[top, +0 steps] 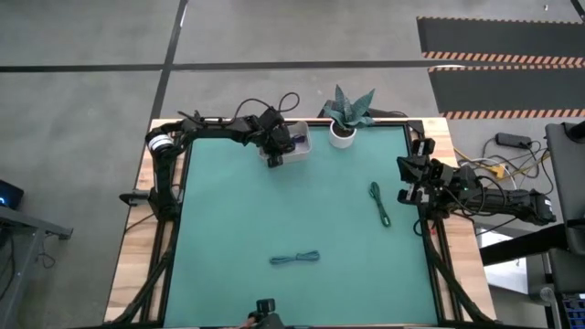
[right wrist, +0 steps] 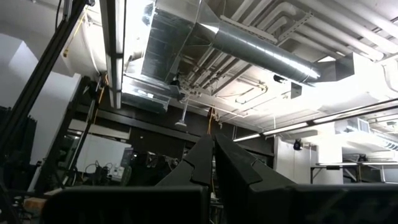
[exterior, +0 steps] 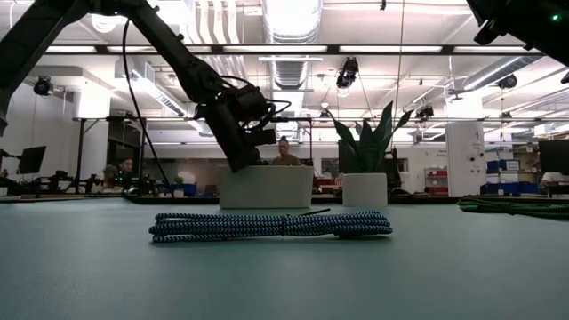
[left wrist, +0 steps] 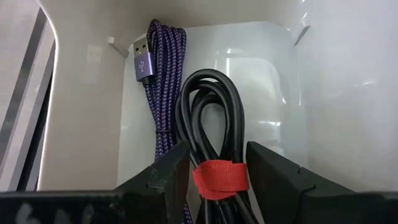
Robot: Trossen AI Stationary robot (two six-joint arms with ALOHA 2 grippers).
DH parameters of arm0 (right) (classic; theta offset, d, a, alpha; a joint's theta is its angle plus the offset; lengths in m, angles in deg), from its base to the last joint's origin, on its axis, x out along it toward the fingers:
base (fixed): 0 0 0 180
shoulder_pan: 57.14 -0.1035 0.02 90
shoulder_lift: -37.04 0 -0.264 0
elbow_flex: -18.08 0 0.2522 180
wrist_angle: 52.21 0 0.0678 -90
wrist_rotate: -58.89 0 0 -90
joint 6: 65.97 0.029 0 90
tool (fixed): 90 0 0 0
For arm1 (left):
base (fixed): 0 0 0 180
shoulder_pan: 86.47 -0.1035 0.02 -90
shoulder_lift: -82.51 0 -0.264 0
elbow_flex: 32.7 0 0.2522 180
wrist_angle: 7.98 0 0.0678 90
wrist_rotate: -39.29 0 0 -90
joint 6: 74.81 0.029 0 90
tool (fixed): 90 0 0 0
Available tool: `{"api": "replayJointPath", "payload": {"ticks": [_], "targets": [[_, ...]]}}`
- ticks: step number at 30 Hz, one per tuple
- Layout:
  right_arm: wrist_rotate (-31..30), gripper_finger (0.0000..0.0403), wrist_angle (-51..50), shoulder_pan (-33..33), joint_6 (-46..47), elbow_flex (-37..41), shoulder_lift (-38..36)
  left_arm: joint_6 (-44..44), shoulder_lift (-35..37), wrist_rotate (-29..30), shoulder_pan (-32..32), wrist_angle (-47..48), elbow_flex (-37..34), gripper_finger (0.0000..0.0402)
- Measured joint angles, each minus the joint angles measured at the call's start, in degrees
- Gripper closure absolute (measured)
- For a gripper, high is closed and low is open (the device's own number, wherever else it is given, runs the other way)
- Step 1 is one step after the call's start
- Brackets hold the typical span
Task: Pick and place USB-C Cables
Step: Put the black charger cable into the white bin, then put the green charger cable into the white bin
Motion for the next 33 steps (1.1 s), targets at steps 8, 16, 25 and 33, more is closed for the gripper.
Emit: {"api": "replayJointPath", "payload": {"ticks": [8,16,25,33], "targets": [[0.0,0.0394,0.0,0.0,0.0,0.0,0.0,0.1,2.5,0.2,0.0,0.2,0.0,0.0257],[0.0,0.0394,0.0,0.0,0.0,0.0,0.0,-1.4,7.3,1.7,0.2,1.6,0.0,0.0257],[0.0,0.0394,0.0,0.0,0.0,0.0,0.0,-7.4,13.0,2.1,1.4,3.3,0.0,0.0257],[0.0,0.0394,-0.4,0.0,0.0,0.0,0.0,-10.5,18.5,2.1,5.7,5.2,-1.2,0.0257]]}}
